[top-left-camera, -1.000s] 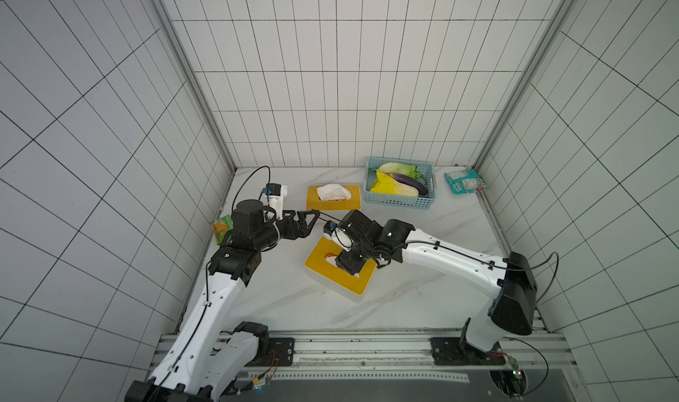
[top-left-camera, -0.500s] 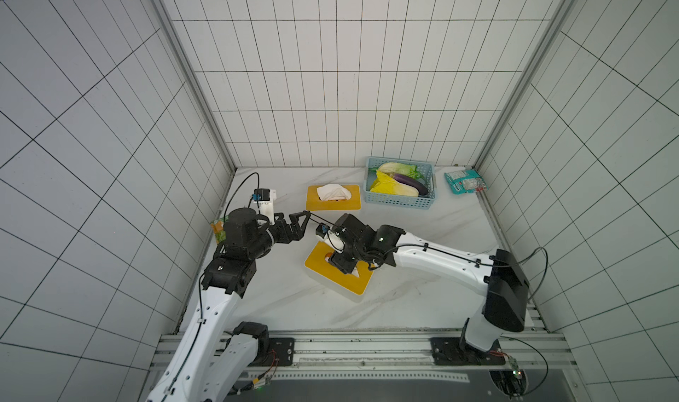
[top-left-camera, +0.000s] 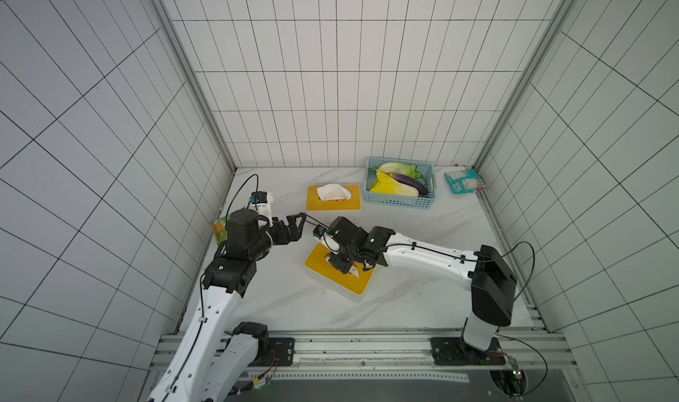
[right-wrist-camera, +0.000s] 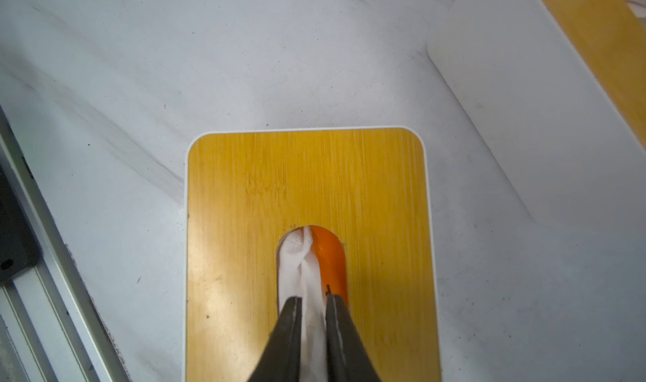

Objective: Put the tissue paper into the tissue box
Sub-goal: Pull the paper towel from the tissue box.

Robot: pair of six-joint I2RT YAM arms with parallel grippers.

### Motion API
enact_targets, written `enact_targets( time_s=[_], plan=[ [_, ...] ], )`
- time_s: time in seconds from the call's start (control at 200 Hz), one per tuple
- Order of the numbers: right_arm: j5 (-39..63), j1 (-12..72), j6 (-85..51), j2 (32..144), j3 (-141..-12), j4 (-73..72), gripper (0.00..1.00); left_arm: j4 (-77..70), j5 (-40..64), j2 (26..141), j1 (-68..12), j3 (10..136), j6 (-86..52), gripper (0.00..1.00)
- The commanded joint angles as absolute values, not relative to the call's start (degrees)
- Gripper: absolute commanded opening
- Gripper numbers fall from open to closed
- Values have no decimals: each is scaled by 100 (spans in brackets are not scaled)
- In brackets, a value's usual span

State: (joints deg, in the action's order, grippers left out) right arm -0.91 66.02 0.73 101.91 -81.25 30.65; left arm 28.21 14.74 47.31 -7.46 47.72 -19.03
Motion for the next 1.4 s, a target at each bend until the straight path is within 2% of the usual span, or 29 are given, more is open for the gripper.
enact_targets(
  time_s=[0.0,0.16,0.43,0.765,1.034,1.144,1.189,1.329,1.394],
  plan=[
    [-152,6636,-104,10112,-8309,3454,10,2522,691,4743,-474,4740,-1981,98],
    [-71,6614,-334,10100,-8457,3493,0,1710,2343,4737,-472,4533,-1969,98],
    [327,6429,-881,10106,-8624,3542,0,1291,3820,5120,-488,4549,-1993,98],
    [652,6035,-1471,10004,-8615,3421,0,1131,4434,5203,-607,4608,-2004,98],
    [893,5881,-1591,9827,-8489,3253,0,923,3955,4679,-629,4391,-1969,98],
    [1072,5816,-1648,9727,-8475,3232,31,1034,3585,4631,-633,4374,-1945,98],
    [1116,5793,-1652,9616,-8456,3200,40,1102,3430,4636,-630,4380,-1942,98],
    [994,5766,-1608,9095,-8314,3143,54,1347,2845,4759,-624,4435,-2129,98],
    [853,5749,-1657,8782,-8147,3147,66,1362,2535,4841,-617,4371,-2530,98]
  ],
)
